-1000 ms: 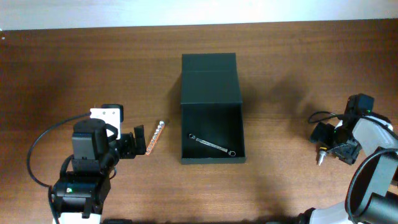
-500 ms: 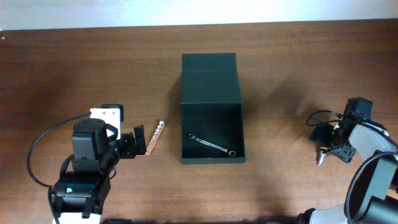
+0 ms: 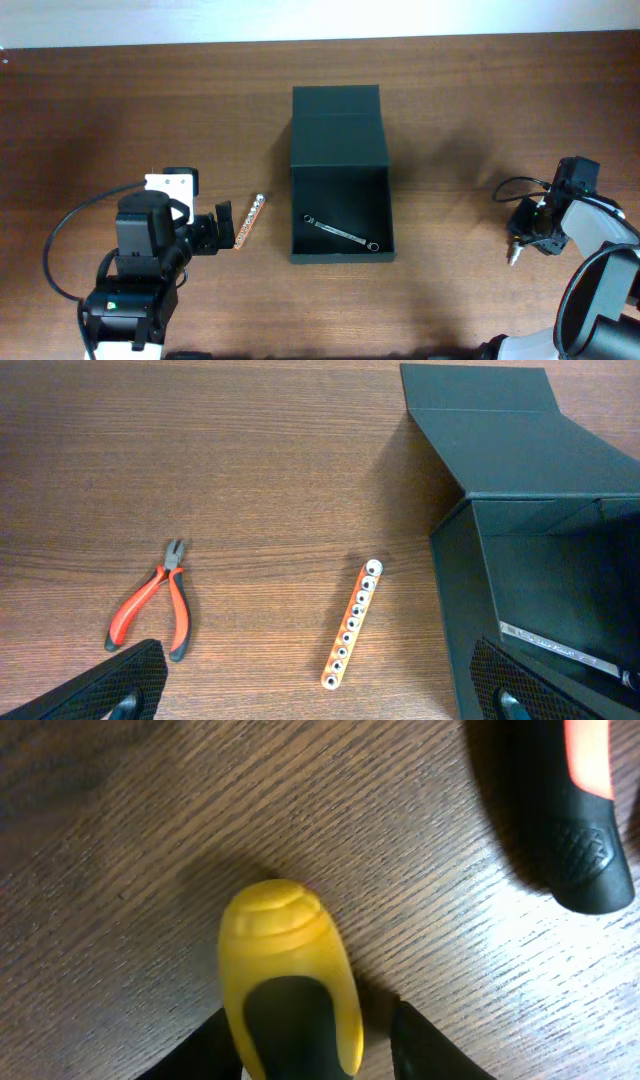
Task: Pack container
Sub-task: 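Grasp the yellow-black screwdriver with the right gripper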
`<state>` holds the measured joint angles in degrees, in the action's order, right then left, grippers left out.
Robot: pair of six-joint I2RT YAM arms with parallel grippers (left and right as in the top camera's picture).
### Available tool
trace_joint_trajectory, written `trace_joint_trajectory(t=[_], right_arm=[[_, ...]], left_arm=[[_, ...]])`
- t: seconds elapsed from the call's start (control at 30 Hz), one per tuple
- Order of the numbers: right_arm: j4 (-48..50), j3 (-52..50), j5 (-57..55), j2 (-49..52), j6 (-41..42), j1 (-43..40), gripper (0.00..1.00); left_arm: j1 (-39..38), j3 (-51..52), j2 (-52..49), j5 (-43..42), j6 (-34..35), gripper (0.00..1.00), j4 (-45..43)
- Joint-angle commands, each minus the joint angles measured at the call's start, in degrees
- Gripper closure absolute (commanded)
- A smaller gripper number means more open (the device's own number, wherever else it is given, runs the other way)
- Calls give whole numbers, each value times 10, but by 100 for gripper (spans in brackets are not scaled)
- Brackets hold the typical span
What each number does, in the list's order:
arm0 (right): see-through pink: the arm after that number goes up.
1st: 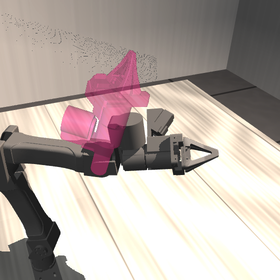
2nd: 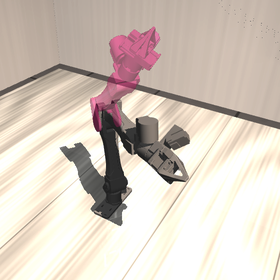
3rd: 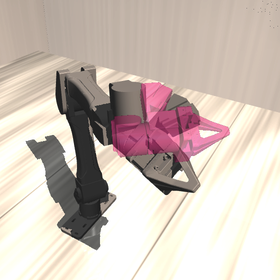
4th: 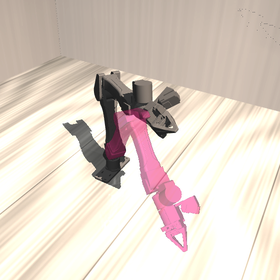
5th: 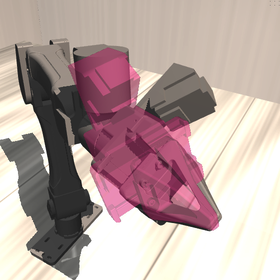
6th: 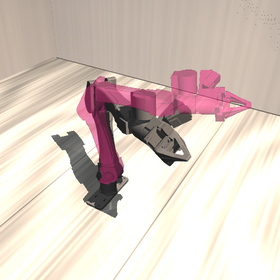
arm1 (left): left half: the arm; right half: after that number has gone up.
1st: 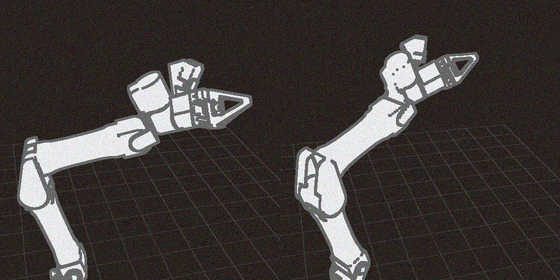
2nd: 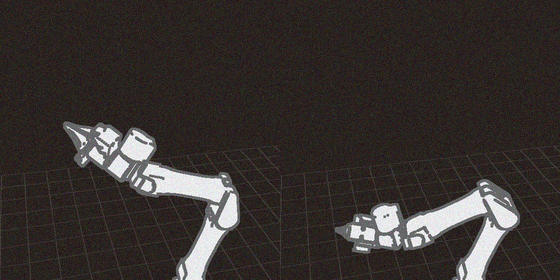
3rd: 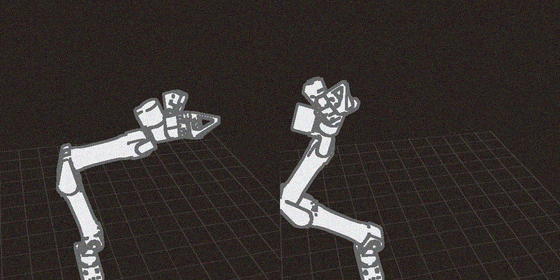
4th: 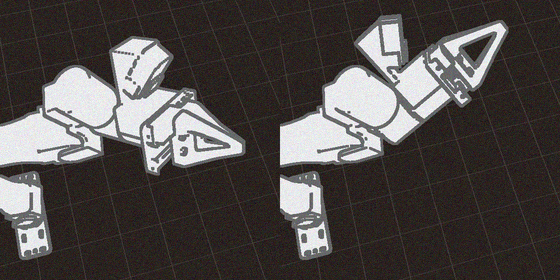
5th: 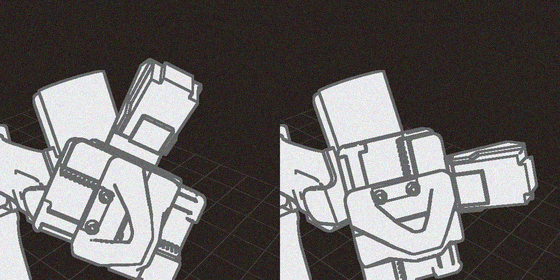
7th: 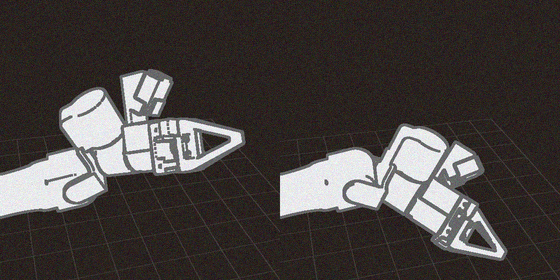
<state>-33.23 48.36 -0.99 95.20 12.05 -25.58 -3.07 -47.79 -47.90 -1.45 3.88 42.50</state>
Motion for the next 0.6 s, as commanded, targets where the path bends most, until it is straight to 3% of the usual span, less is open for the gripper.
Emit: trace_joint_trajectory(t=[0.0,0.33,0.47,0.5,0.57], right_arm=[[-4,-24,14,19,5,-3,65],[-5,-24,14,19,5,-3,73],[-5,-24,14,19,5,-3,82],[-5,-24,14,19,5,-3,91],[-5,-24,14,19,5,-3,96]], left_arm=[[2,-9,0,2,-9,1,-1],[2,-9,0,2,-9,1,-1],[2,-9,0,2,-9,1,-1],[2,-9,0,2,-9,1,-1],[2,-9,0,2,-9,1,-1]])
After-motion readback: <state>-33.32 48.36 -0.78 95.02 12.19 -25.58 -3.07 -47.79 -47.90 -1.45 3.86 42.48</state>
